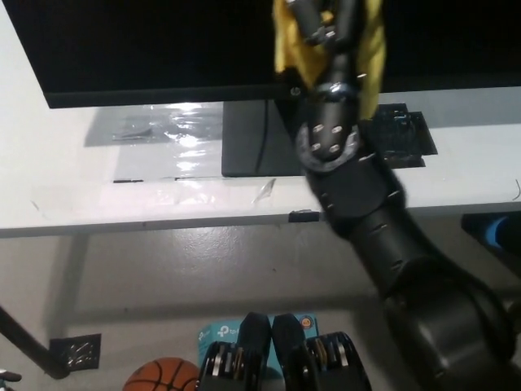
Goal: The robot uses its right hand to pick up the cloth kept in the middle of the desk and use it to wipe the monitor in the middle of the desk by swiping its screen twice
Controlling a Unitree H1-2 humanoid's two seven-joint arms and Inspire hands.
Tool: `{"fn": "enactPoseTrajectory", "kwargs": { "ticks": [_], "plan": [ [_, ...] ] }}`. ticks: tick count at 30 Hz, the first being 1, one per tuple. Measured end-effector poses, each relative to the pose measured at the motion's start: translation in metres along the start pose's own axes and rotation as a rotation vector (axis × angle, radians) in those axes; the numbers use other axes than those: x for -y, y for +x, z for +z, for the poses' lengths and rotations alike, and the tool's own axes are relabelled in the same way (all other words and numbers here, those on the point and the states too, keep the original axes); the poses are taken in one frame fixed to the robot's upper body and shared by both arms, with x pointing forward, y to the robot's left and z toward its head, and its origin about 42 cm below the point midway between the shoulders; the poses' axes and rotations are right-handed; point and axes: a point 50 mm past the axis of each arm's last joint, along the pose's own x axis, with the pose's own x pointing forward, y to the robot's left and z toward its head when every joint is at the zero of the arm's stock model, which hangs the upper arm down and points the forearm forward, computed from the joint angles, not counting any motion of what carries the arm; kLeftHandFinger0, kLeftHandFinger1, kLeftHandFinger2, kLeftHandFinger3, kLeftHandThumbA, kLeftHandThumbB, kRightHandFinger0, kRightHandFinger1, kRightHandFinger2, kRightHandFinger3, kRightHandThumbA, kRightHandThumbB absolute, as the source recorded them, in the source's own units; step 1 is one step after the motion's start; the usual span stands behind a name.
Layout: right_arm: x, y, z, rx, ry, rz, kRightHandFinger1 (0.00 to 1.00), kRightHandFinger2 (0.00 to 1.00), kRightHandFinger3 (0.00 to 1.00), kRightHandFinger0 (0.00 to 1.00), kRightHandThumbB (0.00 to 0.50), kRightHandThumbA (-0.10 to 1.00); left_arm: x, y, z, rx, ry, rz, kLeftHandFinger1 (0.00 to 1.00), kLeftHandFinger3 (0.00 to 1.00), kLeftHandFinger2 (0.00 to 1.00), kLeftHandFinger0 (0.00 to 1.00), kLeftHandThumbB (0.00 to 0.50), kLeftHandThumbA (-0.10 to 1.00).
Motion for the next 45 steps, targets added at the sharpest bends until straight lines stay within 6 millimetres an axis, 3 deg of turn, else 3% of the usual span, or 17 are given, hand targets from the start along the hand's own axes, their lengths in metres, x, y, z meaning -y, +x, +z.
{"fn": "enactPoseTrajectory", "kwargs": {
  "ticks": [3,6,8,10,12,14,17,22,24,25,27,29,35,37,38,41,45],
  "plan": [
    [-0.023,-0.006,0.011,0.002,0.008,0.048,0.0,0.09,0.15,0.0,0.192,-0.1,0.001,0.0,0.0,0.001,0.004,-0.005,0.2,0.52,0.35,0.13,0.11,0.3],
    [-0.049,-0.006,0.03,0.017,0.014,0.102,0.0,0.07,0.15,0.0,0.172,-0.1,0.002,0.001,0.001,0.003,0.006,-0.011,0.2,0.53,0.36,0.13,0.113,0.31],
    [-0.062,-0.004,0.045,0.044,0.01,0.136,0.0,0.07,0.14,0.0,0.206,-0.1,0.003,0.001,0.002,0.004,0.009,-0.016,0.2,0.52,0.36,0.15,0.096,0.27],
    [-0.072,-0.001,0.057,0.074,-0.004,0.166,0.0,0.11,0.19,0.0,0.248,-0.1,0.003,0.001,0.001,0.005,0.003,-0.02,0.23,0.52,0.36,0.18,0.104,0.25],
    [-0.08,-0.001,0.066,0.112,-0.028,0.2,0.0,0.13,0.18,0.0,0.252,-0.1,0.002,0.002,-0.002,-0.001,-0.01,-0.027,0.25,0.55,0.39,0.21,0.108,0.27],
    [-0.086,0.0,0.073,0.14,-0.046,0.223,0.0,0.15,0.17,0.0,0.205,-0.1,0.003,0.003,-0.006,-0.007,-0.02,-0.033,0.24,0.54,0.38,0.2,0.114,0.26],
    [-0.087,-0.001,0.074,0.16,-0.068,0.238,0.0,0.14,0.2,0.0,0.209,-0.1,0.001,0.003,-0.009,-0.006,-0.035,-0.032,0.23,0.5,0.37,0.2,0.106,0.28],
    [-0.076,0.006,0.067,0.165,-0.095,0.227,0.0,0.14,0.22,0.0,0.212,-0.1,0.001,0.003,-0.011,0.002,-0.046,-0.036,0.25,0.51,0.39,0.23,0.091,0.27],
    [-0.065,0.013,0.06,0.167,-0.119,0.211,0.0,0.09,0.23,0.0,0.188,-0.1,0.001,0.003,-0.012,0.002,-0.048,-0.038,0.26,0.54,0.41,0.23,0.067,0.21],
    [-0.059,0.015,0.057,0.167,-0.129,0.203,0.0,0.01,0.21,0.0,0.181,-0.1,0.001,0.003,-0.012,0.003,-0.049,-0.038,0.27,0.55,0.42,0.24,0.054,0.2],
    [-0.045,0.021,0.046,0.159,-0.151,0.183,0.0,0.0,0.23,0.0,0.177,-0.1,0.001,0.002,-0.012,0.002,-0.049,-0.039,0.27,0.56,0.43,0.25,0.038,0.18],
    [-0.035,0.022,0.038,0.153,-0.163,0.172,0.0,0.11,0.25,0.0,0.148,-0.1,0.0,0.001,-0.012,0.0,-0.048,-0.039,0.27,0.57,0.42,0.25,0.04,0.18],
    [-0.016,0.027,0.025,0.151,-0.179,0.146,0.0,0.23,0.27,0.0,0.176,-0.1,-0.001,-0.002,-0.012,-0.002,-0.044,-0.038,0.27,0.57,0.42,0.25,0.04,0.18],
    [-0.012,0.029,0.023,0.148,-0.175,0.137,0.0,0.29,0.3,0.0,0.171,-0.1,-0.001,-0.004,-0.012,-0.002,-0.042,-0.036,0.27,0.55,0.4,0.24,0.067,0.21],
    [-0.011,0.029,0.022,0.146,-0.173,0.133,0.0,0.3,0.3,0.0,0.179,-0.1,-0.002,-0.005,-0.011,-0.002,-0.04,-0.035,0.27,0.56,0.4,0.23,0.061,0.21],
    [-0.003,0.032,0.018,0.141,-0.171,0.114,0.0,0.3,0.28,0.0,0.107,-0.1,-0.002,-0.006,-0.012,-0.005,-0.031,-0.03,0.26,0.55,0.38,0.22,0.067,0.22],
    [0.011,0.034,0.011,0.135,-0.174,0.084,0.0,0.28,0.23,0.0,0.113,-0.1,-0.002,-0.007,-0.013,-0.009,-0.022,-0.022,0.25,0.55,0.38,0.21,0.065,0.22]
  ]
}}
